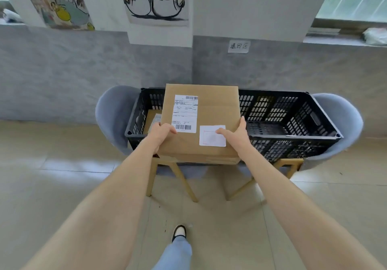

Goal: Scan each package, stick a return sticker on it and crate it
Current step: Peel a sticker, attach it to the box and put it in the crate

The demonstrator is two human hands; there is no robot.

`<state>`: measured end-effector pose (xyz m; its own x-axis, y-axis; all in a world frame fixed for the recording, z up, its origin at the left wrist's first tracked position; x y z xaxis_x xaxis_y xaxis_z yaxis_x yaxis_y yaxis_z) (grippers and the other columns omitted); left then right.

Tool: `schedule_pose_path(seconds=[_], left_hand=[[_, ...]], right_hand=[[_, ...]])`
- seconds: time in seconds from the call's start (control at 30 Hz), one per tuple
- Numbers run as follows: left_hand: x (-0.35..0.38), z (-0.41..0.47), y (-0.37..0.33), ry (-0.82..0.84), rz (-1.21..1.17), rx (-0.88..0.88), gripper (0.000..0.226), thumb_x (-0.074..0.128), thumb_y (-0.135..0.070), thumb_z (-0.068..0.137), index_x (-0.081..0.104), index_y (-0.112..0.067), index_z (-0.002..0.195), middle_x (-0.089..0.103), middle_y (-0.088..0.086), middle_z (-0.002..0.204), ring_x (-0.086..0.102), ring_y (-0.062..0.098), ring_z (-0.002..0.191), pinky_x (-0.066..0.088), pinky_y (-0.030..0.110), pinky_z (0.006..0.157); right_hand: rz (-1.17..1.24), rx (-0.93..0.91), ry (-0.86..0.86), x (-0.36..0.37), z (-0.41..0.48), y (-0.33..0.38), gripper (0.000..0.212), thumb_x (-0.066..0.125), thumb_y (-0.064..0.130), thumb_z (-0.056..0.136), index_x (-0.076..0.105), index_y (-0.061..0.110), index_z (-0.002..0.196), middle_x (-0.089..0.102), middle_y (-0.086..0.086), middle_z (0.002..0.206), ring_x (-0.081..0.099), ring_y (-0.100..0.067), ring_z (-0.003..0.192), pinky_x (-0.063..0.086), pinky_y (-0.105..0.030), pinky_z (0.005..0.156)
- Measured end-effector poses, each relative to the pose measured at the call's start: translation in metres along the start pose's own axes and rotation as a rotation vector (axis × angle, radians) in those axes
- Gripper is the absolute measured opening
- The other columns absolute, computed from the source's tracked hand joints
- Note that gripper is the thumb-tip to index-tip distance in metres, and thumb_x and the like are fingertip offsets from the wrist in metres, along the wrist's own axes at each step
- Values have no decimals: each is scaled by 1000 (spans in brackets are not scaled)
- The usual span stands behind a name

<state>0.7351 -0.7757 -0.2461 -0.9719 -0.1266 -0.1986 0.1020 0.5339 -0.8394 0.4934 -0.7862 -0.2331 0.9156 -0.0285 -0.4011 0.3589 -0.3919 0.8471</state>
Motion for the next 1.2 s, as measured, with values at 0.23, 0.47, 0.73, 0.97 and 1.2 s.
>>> schedule_pose_path(seconds=[0.23, 0.47, 0.73, 0.97, 1.2], left_hand=[[-21, 98, -50, 45, 63, -18, 67, 61, -7, 78, 32, -12, 139, 47, 9, 132, 46, 26, 109, 40, 38, 84], [-14, 171, -53, 92, 100, -103, 62, 64, -1, 82, 35, -13, 135, 47, 4, 128, 47, 24, 105, 43, 31, 70], [3, 248, -31, 89, 158, -135, 66, 68, -1, 81, 36, -13, 137, 51, 4, 125, 46, 21, 109, 40, 38, 98], [26, 299, 6, 88, 200, -211, 63, 69, 0, 79, 41, -16, 133, 53, 3, 130, 48, 22, 119, 39, 36, 99], [48, 343, 46, 102, 256, -296, 71, 73, -2, 75, 40, -14, 136, 49, 5, 134, 47, 24, 122, 40, 38, 101]], right_hand=[[131, 18, -22, 37, 90, 44, 101, 71, 28, 82, 0, 17, 153, 30, -4, 152, 36, -24, 135, 35, -39, 106], [118, 76, -25, 56, 161, 45, 91, 70, 27, 83, 11, 18, 151, 39, -2, 144, 42, -20, 125, 37, -32, 95], [34, 189, -4, 80, 243, 14, 93, 71, 37, 78, 12, 25, 149, 40, -5, 140, 33, -29, 131, 35, -50, 106], [31, 293, 64, 99, 290, -33, 93, 71, 30, 81, 10, 18, 151, 36, -5, 145, 35, -27, 132, 34, -44, 108], [32, 354, 109, 115, 334, -72, 92, 71, 26, 83, 10, 15, 151, 37, -5, 146, 38, -25, 131, 33, -38, 105]])
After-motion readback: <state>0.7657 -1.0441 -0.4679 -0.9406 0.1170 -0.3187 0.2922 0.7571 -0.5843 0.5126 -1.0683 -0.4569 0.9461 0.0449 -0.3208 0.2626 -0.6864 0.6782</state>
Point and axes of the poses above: each hand's wrist, its own z-axis towards the middle knuckle, its own x-axis out of the palm, y = z × x, the point moved 4 cm from there along z, towards the middle knuckle
